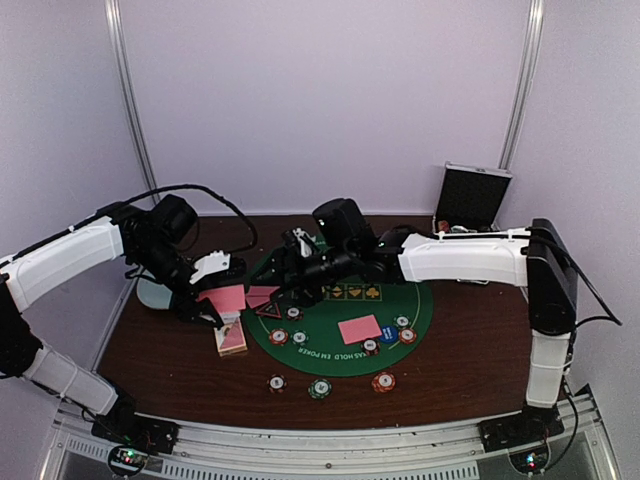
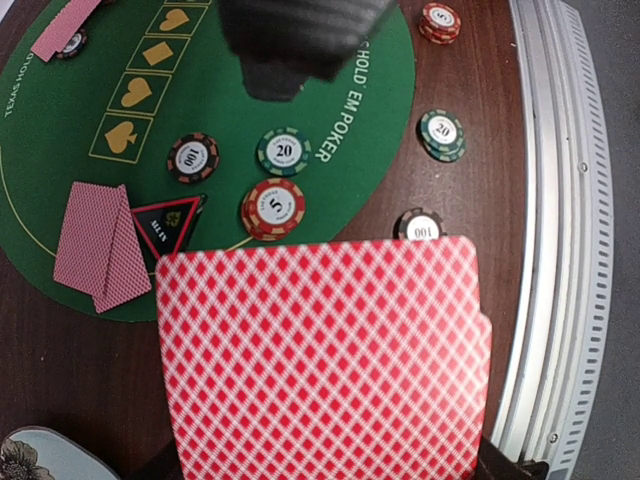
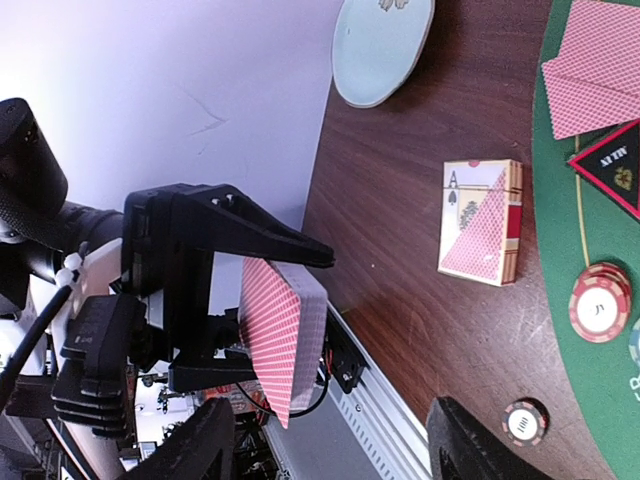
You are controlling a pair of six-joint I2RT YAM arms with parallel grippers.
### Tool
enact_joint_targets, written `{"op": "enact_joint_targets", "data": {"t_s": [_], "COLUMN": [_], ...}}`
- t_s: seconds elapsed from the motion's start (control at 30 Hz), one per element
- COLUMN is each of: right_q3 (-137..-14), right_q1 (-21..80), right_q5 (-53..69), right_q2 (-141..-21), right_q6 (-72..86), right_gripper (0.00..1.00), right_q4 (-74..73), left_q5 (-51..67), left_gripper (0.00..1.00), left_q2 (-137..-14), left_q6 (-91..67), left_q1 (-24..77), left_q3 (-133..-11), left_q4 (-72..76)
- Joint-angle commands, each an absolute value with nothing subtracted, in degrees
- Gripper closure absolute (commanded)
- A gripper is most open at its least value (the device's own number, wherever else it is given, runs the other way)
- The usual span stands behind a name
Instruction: Distribute texas hold em gaming equipment
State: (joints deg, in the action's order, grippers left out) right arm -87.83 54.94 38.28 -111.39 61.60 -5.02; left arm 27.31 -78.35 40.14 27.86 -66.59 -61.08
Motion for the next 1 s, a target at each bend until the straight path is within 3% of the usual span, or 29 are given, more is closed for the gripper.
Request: {"op": "enact_joint_targets", "data": {"t_s": [0.0,0.57,0.77,0.97], "right_q3": [-90.9,-98.9,-95.9,-89.8], "right_q1": [56.4,58.3,57.6,55.4], "right_q5": [41.8,44.3,43.6,42.8], "right_q2": [-114.0,-121.7,-117.9,-111.6], "right_q6": [64.3,63.9,62.1,61.8], "right_gripper": [0.30,0.31,0.31,0.41], "right_q4": [0.5,-4.2,-4.9,-3.1], "left_q5": [29.2,29.4,29.0,29.0], "left_gripper": [1.00,1.00,1.00,1.00], "left_q2": [-77.9,-78.1,-77.6,-77.5], "left_q6": [39.6,39.3,39.6,39.5], "left_q1": [28.1,28.1,28.1,28.2], "left_q3": [-68.8,-69.3,-68.9,-68.9], "left_q4": [-59.5,-59.6,-59.5,-59.5]}}
